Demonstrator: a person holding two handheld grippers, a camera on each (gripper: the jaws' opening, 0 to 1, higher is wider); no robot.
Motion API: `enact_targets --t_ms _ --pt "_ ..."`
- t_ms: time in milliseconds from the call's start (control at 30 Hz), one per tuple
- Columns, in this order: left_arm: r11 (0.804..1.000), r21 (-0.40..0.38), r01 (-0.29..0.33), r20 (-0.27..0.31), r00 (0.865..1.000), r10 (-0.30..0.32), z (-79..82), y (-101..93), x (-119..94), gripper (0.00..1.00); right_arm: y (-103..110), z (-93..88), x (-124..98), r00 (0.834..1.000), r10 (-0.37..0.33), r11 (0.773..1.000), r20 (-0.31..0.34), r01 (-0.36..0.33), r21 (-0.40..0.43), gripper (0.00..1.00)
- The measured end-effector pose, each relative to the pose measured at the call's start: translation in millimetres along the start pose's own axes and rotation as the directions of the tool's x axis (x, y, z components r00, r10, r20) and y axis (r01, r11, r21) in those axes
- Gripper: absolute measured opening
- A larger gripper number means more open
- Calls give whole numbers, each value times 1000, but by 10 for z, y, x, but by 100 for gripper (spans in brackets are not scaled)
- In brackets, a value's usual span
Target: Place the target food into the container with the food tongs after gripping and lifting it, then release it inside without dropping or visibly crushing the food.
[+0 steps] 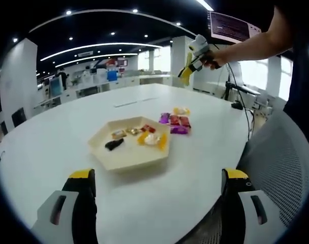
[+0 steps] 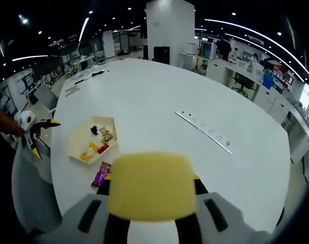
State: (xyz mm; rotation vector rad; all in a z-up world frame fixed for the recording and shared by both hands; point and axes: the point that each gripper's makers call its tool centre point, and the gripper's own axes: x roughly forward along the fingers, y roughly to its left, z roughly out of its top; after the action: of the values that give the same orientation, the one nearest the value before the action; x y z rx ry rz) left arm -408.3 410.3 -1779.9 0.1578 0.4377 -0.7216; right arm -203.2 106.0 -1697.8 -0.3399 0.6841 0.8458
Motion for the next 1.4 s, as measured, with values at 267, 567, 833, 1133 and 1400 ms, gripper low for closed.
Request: enact_targets --t_ms 267,567,833,1133,1400 --pt "1000 3 9 -9 1000 -9 -15 -19 10 99 -81 -9 104 997 -9 1000 83 9 2 29" --pt "1000 -5 18 -18 1000 -18 -36 -32 19 99 -158 -248 347 995 -14 999 103 10 46 28" --pt "1000 -5 22 -24 999 -22 -41 -36 24 99 -228 -333 547 991 -29 996 132 17 89 28" --pt "1000 -9 22 -30 999 -22 -52 -32 24 99 -220 -443 743 985 -45 991 169 23 131 28" --pt "1000 -15 23 -31 999 -24 -60 -34 30 99 -183 -678 782 992 -31 990 126 14 138 29"
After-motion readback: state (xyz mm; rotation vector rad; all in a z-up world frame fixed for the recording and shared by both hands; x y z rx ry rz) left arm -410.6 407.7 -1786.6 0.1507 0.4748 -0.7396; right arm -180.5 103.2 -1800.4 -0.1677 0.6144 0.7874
